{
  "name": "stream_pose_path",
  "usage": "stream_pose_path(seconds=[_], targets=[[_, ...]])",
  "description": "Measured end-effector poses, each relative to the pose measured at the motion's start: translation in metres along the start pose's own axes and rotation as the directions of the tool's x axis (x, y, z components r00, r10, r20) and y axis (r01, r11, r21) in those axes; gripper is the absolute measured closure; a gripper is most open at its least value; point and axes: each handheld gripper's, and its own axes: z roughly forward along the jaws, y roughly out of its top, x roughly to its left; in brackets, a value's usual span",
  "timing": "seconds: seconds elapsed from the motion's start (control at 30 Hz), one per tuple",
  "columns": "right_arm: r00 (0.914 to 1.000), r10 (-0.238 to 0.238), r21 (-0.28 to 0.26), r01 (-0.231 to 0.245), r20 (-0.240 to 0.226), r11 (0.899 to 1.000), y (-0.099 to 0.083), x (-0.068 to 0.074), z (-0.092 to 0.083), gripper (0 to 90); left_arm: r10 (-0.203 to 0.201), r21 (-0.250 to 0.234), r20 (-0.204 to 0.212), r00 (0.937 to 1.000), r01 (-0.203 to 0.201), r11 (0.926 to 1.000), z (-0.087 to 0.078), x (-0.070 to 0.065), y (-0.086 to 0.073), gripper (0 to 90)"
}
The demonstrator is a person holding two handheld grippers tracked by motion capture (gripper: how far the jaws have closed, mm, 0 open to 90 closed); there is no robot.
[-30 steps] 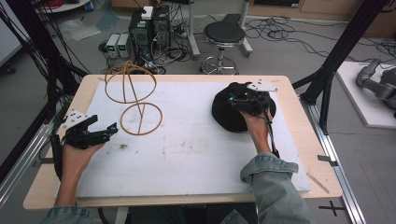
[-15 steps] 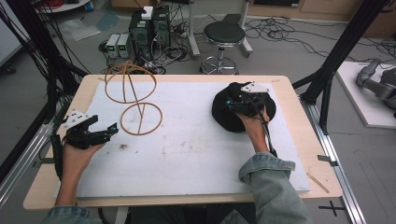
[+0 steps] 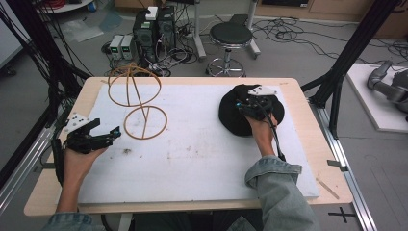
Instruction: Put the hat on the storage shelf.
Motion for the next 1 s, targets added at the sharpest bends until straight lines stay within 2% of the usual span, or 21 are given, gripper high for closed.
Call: stream_pose_path(seconds=[0.17, 0.3, 0.53, 0.7, 0.87, 1.0], targets=[[0.9999, 0.013, 0.009, -0.013, -0.011, 1.000, -0.001, -0.002, 0.000, 57.6, 0.001, -0.001, -0.003, 1.0000, -0.001, 1.0000, -0.001, 0.001, 0.000, 15.7], [0.9998, 0.014, 0.016, -0.013, -0.015, 1.000, 0.000, -0.002, -0.001, 64.0, -0.003, -0.003, -0.003, 1.0000, 0.003, 1.0000, -0.002, 0.001, 0.001, 15.7], [0.9993, 0.037, -0.028, -0.037, 0.004, 0.999, 0.004, -0.002, -0.008, 67.3, -0.004, -0.007, -0.005, 1.0000, 0.004, 1.0000, -0.002, 0.002, 0.001, 15.7], [0.9973, 0.072, -0.063, -0.071, 0.017, 0.996, 0.009, -0.004, -0.017, 68.4, -0.005, -0.010, -0.014, 0.9999, 0.005, 0.9999, -0.003, 0.003, 0.001, 15.7], [0.9932, 0.110, -0.112, -0.106, 0.036, 0.988, 0.016, -0.008, -0.028, 68.8, -0.006, -0.009, -0.017, 0.9998, 0.005, 0.9999, -0.004, 0.004, 0.001, 15.7], [0.9871, 0.158, -0.152, -0.152, 0.025, 0.977, 0.023, -0.013, -0.037, 68.9, -0.008, -0.013, -0.018, 0.9998, 0.007, 0.9999, -0.003, 0.005, 0.001, 15.7]])
